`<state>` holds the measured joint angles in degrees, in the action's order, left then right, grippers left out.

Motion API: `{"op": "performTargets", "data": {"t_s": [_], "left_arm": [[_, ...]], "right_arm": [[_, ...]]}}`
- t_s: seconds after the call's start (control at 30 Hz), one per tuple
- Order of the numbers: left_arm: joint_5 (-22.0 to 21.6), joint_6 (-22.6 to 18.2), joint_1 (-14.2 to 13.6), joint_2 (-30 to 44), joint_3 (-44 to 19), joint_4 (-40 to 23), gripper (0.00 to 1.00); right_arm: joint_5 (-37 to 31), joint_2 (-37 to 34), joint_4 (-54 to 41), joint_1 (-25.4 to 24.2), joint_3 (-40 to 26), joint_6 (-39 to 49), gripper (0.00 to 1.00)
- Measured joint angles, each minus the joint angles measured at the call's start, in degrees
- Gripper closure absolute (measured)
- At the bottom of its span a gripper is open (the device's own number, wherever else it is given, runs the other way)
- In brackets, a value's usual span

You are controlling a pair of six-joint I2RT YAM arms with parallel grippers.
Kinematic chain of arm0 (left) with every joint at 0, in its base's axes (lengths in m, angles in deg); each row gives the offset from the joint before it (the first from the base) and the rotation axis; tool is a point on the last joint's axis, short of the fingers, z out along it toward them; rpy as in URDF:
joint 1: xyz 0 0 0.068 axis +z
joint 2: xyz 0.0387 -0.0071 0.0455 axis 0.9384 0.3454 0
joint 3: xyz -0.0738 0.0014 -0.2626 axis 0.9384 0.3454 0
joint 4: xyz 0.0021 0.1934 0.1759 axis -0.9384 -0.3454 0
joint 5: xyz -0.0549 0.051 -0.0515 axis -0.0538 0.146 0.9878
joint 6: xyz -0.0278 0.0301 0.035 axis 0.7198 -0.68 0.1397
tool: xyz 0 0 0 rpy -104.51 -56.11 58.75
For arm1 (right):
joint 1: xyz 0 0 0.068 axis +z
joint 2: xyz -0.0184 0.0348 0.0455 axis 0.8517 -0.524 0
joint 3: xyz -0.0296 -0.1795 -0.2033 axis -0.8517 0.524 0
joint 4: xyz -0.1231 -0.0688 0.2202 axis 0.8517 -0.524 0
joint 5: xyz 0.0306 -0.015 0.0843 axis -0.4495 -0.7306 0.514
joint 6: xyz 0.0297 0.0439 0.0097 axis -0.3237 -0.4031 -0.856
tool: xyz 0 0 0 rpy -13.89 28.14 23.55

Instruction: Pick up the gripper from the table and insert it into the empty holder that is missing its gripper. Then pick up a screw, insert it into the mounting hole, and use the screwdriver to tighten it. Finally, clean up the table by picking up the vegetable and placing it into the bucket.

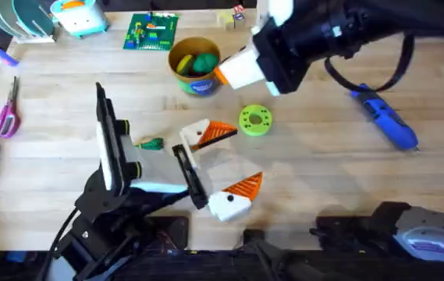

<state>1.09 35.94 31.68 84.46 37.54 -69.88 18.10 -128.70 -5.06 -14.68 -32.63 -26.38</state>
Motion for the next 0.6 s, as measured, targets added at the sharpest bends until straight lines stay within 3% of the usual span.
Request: {"op": "performTargets", "data": {"t_s": [0.3,0.6], "left_arm": [[0.0,0.0,0.0,0.0,0.0,0.0,0.008],[0.0,0.0,0.0,0.0,0.0,0.0,0.008]], "right_arm": [[0.3,-4.1,-0.1,5.8,-0.8,-1.9,0.995],[1.7,-4.9,0.0,6.7,-0.8,-2.3,0.995]]}}
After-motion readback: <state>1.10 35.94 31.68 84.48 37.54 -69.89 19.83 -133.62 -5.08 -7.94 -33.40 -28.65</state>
